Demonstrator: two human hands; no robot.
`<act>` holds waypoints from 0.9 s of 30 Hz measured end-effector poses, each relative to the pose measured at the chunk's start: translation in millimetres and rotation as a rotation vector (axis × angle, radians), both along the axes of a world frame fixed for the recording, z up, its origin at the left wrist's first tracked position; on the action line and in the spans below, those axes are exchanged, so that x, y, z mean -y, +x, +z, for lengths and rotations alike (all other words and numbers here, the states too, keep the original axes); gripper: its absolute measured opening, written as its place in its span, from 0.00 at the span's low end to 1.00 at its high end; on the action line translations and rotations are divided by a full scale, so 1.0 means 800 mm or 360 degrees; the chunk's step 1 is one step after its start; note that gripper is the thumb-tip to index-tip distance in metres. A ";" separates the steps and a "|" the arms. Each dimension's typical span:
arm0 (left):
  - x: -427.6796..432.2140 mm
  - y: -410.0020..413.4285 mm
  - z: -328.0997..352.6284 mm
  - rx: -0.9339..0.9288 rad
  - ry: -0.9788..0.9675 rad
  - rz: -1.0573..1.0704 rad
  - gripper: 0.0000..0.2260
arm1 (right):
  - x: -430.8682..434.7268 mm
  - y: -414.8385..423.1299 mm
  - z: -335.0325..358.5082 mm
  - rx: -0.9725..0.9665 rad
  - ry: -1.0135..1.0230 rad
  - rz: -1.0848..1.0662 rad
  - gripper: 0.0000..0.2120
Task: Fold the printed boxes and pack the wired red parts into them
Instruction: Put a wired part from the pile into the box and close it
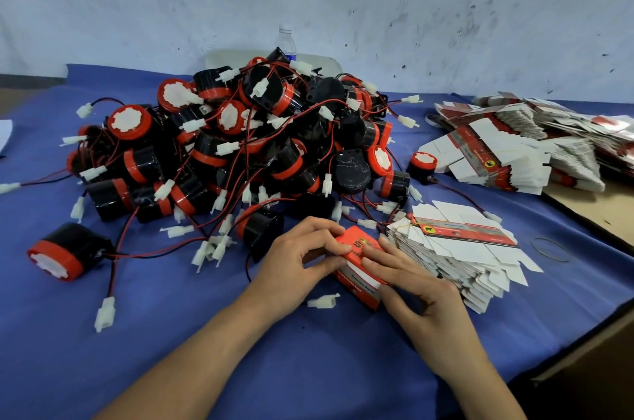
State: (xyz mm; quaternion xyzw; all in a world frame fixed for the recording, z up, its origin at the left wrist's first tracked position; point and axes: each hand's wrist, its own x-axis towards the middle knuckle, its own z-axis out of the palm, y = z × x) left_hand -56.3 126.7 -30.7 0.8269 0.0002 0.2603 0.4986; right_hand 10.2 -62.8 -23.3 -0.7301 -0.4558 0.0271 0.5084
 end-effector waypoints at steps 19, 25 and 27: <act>0.006 0.000 -0.002 0.0267 0.0535 -0.0054 0.08 | -0.004 -0.002 -0.001 0.0115 -0.0040 -0.0023 0.21; 0.011 -0.001 -0.004 0.0303 0.0656 0.0052 0.05 | -0.006 -0.003 -0.002 0.0153 -0.0101 -0.0055 0.23; 0.011 -0.002 -0.004 0.0299 0.0642 0.0049 0.05 | -0.005 0.000 -0.001 0.0131 -0.0141 -0.0038 0.22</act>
